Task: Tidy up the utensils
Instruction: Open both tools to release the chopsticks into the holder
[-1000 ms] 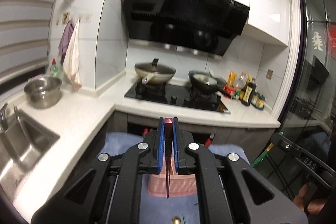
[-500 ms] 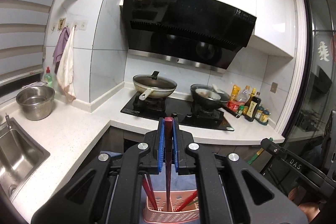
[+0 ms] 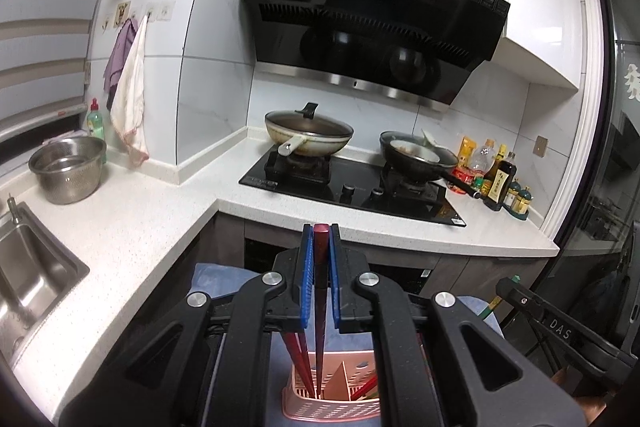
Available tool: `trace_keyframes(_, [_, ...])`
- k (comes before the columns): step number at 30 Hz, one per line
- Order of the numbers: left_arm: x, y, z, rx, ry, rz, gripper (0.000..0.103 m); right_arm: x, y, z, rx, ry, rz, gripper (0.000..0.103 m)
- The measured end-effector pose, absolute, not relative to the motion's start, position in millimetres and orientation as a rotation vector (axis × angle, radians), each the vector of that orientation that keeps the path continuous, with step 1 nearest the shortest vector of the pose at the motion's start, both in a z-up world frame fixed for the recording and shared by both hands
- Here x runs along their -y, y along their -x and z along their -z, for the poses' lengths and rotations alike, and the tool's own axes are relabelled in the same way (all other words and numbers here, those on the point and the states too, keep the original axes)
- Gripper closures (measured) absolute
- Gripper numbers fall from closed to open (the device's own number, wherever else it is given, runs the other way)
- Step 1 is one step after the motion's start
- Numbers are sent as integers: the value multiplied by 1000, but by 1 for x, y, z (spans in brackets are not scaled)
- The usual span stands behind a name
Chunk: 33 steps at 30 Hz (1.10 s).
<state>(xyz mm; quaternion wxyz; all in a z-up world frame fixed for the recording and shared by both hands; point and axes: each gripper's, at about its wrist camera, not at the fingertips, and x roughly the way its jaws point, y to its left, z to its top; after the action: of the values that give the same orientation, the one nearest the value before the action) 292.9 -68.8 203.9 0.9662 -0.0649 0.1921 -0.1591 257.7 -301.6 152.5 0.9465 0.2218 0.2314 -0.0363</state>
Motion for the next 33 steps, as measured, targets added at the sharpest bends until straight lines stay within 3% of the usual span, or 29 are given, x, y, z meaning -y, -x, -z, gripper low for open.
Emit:
trace_keyframes(14, [67, -302, -184, -447, 149, 327, 95, 300, -267, -135, -514, -456, 80, 95])
trace_keyframes(18, [67, -300, -183, -445, 145, 322, 76, 300, -267, -136, -507, -457, 92, 88])
trace_keyframes(33, [67, -286, -183, -449, 124, 314, 76, 295, -251, -135, -513, -434, 81, 88])
